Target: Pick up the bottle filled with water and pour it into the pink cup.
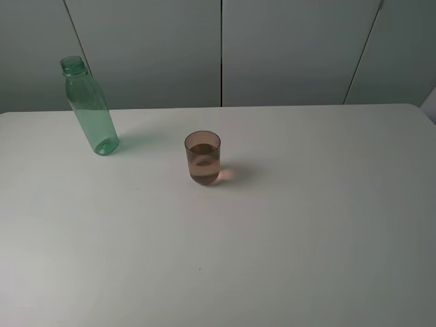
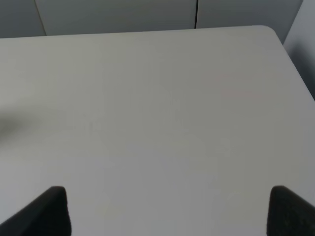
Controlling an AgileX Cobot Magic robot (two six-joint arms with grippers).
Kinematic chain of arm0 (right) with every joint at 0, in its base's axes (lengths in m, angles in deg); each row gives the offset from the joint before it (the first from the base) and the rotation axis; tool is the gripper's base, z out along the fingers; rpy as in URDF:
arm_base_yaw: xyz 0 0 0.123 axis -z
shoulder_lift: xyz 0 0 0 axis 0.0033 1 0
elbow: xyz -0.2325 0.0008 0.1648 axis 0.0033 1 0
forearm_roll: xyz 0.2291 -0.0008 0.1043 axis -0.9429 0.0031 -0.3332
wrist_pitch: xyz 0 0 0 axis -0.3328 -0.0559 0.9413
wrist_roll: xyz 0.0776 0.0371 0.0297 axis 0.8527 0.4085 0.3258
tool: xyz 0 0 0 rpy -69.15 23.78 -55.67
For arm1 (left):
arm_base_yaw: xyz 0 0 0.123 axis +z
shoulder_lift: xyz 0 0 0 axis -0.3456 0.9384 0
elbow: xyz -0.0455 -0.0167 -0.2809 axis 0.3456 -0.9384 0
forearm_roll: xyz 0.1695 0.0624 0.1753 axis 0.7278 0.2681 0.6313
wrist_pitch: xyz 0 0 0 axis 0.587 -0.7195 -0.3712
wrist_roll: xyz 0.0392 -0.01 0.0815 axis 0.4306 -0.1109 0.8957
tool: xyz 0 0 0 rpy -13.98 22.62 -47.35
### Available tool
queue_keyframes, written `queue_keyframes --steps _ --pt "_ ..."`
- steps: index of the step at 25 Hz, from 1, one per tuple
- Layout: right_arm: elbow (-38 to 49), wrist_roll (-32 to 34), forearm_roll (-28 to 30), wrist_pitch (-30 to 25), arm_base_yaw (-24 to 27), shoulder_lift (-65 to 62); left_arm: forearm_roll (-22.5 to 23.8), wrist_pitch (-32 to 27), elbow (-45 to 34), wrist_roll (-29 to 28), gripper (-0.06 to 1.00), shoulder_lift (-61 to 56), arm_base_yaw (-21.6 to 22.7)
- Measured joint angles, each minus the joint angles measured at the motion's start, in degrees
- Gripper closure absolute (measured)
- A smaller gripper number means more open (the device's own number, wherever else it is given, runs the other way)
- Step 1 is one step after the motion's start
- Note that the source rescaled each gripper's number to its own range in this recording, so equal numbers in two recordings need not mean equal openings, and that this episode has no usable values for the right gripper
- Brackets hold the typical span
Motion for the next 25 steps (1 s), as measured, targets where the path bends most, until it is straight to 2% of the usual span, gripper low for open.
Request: queue_keyframes --steps 25 --pt "0.0 0.0 0.0 0.0 0.0 0.0 1.3 0.0 0.0 -1.9 -0.06 0.0 0.0"
